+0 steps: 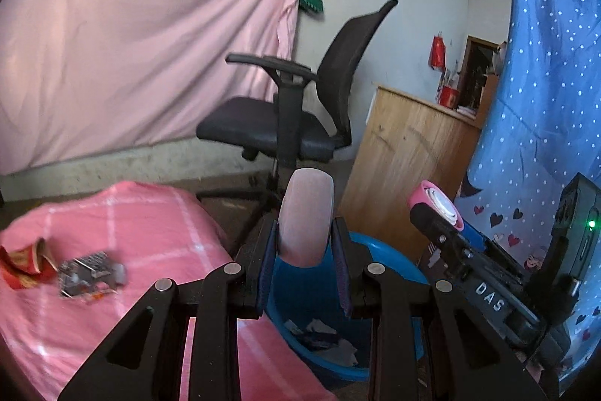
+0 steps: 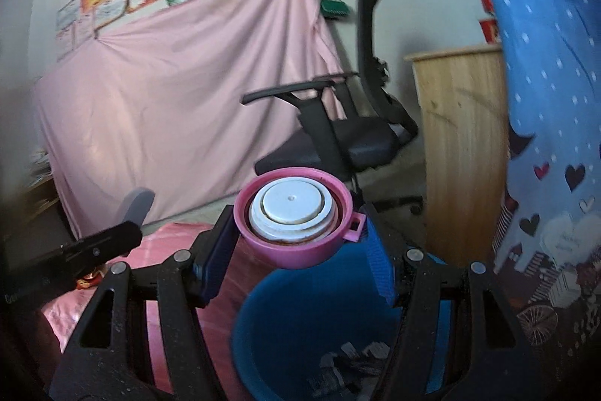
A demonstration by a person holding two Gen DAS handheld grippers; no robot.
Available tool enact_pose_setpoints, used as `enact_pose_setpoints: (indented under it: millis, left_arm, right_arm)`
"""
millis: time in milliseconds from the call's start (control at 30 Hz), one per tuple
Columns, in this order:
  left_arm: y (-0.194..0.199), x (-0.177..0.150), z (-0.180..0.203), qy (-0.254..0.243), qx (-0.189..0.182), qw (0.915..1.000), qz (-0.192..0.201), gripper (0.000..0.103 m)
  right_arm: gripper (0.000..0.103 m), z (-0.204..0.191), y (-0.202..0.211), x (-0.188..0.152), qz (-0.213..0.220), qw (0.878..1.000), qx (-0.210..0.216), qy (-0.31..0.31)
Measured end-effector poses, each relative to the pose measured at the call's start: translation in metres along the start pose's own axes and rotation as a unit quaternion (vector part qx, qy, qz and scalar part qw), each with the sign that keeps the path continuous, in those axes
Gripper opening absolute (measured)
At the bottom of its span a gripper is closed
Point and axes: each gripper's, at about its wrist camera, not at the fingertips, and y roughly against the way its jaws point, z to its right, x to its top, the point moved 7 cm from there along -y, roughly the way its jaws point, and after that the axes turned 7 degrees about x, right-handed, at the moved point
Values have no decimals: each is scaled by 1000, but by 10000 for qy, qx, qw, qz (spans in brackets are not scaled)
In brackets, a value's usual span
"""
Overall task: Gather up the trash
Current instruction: 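Carry the white object and pink tape roll to the blue basin and release both, then move both open tools back over the table toward the red cup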
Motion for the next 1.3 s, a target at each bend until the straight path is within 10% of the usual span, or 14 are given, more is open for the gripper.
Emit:
enact_pose_setpoints:
  millis: [667, 1300]
  left_arm:
    - [-52, -34, 3, 305, -116, 9913, -1273, 25]
    - [-27, -18, -17, 322, 175, 9956, -857, 28]
  right_arm:
    - [88, 48, -27, -27, -775, 9941, -144, -748]
    - [88, 26, -22, -10, -495, 9973, 78, -545]
